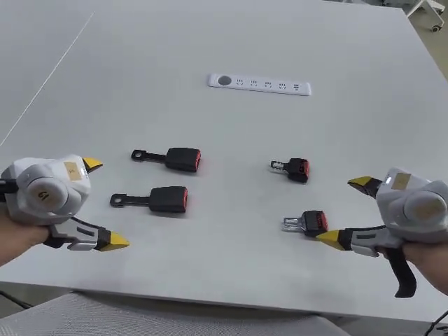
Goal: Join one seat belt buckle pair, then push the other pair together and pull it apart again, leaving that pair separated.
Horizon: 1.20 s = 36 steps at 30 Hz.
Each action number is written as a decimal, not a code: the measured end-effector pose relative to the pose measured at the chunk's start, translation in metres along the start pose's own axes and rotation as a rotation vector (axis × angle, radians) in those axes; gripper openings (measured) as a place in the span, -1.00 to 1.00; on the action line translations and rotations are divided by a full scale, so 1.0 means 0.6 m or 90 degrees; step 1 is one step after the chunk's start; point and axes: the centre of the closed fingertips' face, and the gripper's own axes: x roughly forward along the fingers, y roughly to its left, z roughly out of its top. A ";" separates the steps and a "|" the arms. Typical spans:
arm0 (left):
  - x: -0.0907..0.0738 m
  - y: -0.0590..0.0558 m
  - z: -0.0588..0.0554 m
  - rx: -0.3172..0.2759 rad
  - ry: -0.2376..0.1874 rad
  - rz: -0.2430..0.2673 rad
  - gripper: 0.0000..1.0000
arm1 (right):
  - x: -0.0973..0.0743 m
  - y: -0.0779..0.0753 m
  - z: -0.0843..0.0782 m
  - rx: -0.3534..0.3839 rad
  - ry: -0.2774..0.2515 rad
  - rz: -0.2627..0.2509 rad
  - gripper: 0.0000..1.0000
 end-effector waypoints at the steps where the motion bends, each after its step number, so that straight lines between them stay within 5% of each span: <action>1: 0.003 0.002 0.001 0.006 0.001 -0.004 0.89 | 0.002 0.001 -0.001 -0.008 0.002 0.006 0.47; 6: 0.028 -0.003 0.004 0.078 0.021 -0.041 0.82 | 0.011 0.003 -0.007 -0.033 0.016 0.028 0.38; 17: 0.092 -0.004 -0.012 0.096 0.048 -0.107 0.55 | 0.039 0.010 -0.017 -0.067 0.048 0.079 0.24; 36: 0.151 0.010 0.006 0.140 0.056 -0.178 -0.03 | 0.099 0.010 -0.061 -0.126 0.114 0.179 -0.01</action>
